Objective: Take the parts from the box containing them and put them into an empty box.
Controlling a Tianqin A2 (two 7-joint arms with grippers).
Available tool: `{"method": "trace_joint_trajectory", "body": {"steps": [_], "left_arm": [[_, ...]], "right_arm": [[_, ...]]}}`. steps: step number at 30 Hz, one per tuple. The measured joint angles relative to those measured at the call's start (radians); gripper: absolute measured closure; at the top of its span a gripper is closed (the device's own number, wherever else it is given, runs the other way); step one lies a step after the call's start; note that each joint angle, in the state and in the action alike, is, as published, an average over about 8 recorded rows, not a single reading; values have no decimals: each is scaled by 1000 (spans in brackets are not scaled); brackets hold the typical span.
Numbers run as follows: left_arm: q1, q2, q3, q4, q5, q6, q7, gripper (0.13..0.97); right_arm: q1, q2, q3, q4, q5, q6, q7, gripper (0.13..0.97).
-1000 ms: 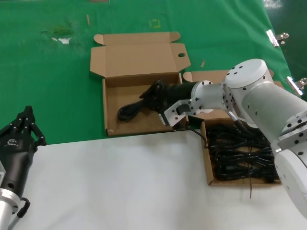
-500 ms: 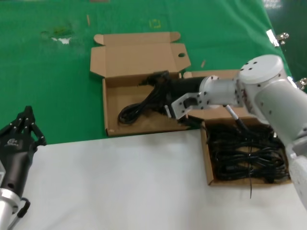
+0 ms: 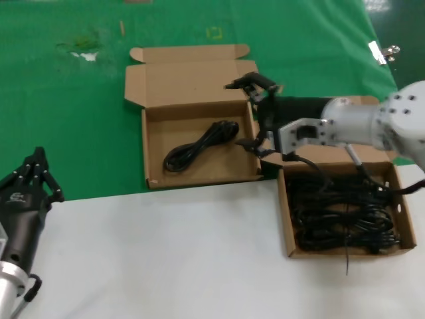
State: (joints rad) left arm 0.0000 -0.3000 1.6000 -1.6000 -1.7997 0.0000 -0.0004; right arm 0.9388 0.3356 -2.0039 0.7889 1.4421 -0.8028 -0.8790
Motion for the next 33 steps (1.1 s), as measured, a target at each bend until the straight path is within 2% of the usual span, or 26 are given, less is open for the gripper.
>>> {"method": "trace_joint_trajectory", "body": {"steps": [4, 12, 16, 21, 33], "left_arm": [[0, 0, 0, 0, 0, 0, 0, 957], [0, 0, 0, 0, 0, 0, 0, 957], [0, 0, 0, 0, 0, 0, 0, 957], [0, 0, 0, 0, 0, 0, 0, 957], [0, 0, 0, 0, 0, 0, 0, 916]], "right_arm": [[-63, 77, 9, 135, -6, 9, 96, 377], [-159, 197, 57, 280, 29, 31, 188, 229], [-197, 239, 84, 317, 55, 40, 205, 198], [-216, 259, 97, 334, 68, 45, 213, 147], [-278, 235, 124, 375, 93, 109, 269, 129]]}}
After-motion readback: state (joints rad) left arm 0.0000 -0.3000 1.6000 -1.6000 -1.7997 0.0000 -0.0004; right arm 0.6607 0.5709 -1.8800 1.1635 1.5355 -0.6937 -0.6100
